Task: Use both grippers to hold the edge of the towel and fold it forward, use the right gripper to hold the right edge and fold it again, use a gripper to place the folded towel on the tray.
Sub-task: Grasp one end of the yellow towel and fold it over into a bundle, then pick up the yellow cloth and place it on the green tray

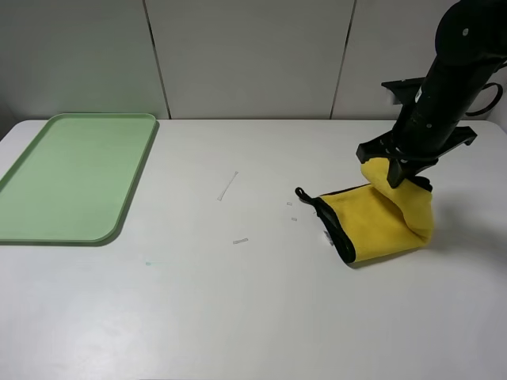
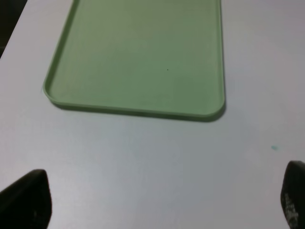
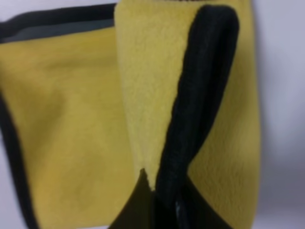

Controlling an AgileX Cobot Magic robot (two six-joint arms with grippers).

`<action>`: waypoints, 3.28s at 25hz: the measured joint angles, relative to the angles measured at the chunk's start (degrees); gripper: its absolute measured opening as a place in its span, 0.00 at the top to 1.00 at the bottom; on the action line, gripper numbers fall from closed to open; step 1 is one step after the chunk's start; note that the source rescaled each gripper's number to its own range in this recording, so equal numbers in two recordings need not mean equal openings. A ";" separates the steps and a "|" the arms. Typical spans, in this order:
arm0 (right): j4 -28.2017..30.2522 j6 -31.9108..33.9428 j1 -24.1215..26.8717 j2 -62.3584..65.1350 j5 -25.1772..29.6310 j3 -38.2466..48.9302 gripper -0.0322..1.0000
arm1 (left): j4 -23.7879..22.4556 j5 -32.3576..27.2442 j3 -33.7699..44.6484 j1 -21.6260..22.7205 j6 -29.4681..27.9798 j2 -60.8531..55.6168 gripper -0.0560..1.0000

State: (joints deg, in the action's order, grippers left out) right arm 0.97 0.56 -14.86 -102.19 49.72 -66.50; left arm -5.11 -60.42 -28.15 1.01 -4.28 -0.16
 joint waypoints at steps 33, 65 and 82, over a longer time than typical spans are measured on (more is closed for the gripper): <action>-18.67 -0.93 0.00 0.00 1.25 0.00 0.01 | -0.01 0.00 0.00 0.00 0.00 0.00 0.04; -10.73 -3.54 0.00 37.28 19.80 0.00 0.00 | -0.01 0.00 0.00 0.00 0.00 0.00 0.04; -10.22 -1.35 0.00 65.77 20.01 0.05 0.00 | -0.01 0.00 0.00 0.00 0.00 0.00 0.04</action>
State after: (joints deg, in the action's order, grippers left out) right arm -9.25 -0.78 -14.86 -36.42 69.73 -66.45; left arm -5.12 -60.42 -28.15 1.01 -4.28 -0.16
